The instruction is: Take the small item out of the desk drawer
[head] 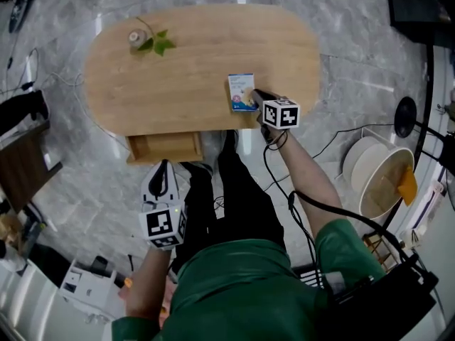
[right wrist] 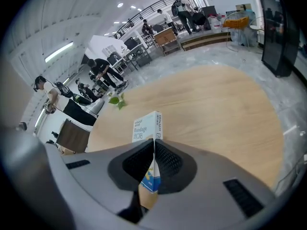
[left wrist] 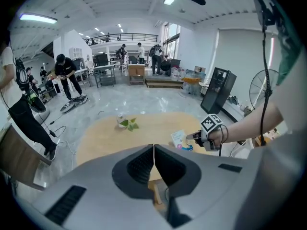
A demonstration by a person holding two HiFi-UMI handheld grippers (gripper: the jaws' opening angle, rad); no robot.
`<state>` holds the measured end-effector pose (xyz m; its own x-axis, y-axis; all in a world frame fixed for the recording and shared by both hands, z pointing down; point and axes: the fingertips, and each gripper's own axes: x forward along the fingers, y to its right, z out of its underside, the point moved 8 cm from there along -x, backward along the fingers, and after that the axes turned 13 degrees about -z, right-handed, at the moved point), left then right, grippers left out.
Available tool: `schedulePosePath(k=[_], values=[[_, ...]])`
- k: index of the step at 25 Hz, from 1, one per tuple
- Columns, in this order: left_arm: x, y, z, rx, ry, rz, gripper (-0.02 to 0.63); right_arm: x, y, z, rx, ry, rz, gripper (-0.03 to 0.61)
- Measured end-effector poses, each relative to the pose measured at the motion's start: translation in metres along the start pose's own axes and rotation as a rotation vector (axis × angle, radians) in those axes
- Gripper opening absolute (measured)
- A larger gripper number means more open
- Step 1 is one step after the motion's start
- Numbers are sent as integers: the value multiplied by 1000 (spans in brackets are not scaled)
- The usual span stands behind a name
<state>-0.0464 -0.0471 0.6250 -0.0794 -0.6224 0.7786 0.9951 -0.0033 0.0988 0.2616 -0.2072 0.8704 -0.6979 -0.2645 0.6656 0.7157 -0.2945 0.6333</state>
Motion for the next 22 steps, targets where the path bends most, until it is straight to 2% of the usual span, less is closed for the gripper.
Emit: schedulePosePath(k=[9, 13, 15, 18, 20, 22], values=[[-3, -2, 7, -22, -19, -41, 21, 13, 22, 4, 94, -10, -21, 32], [-4, 1, 5, -28, -16, -42, 21, 13, 31, 8, 98, 1, 39, 51], [-5, 2, 2, -26, -9, -37, 21, 10, 33, 10, 91, 1, 66, 150], [-11, 2, 0, -28, 8, -37, 21, -2, 30, 10, 103, 29, 99, 167], [-16, 2, -6, -30, 27, -35, 21, -15, 25, 7, 104, 49, 115, 166], [-21, 1, -14, -33, 54, -32, 21, -31, 14, 2, 77, 63, 127, 130]])
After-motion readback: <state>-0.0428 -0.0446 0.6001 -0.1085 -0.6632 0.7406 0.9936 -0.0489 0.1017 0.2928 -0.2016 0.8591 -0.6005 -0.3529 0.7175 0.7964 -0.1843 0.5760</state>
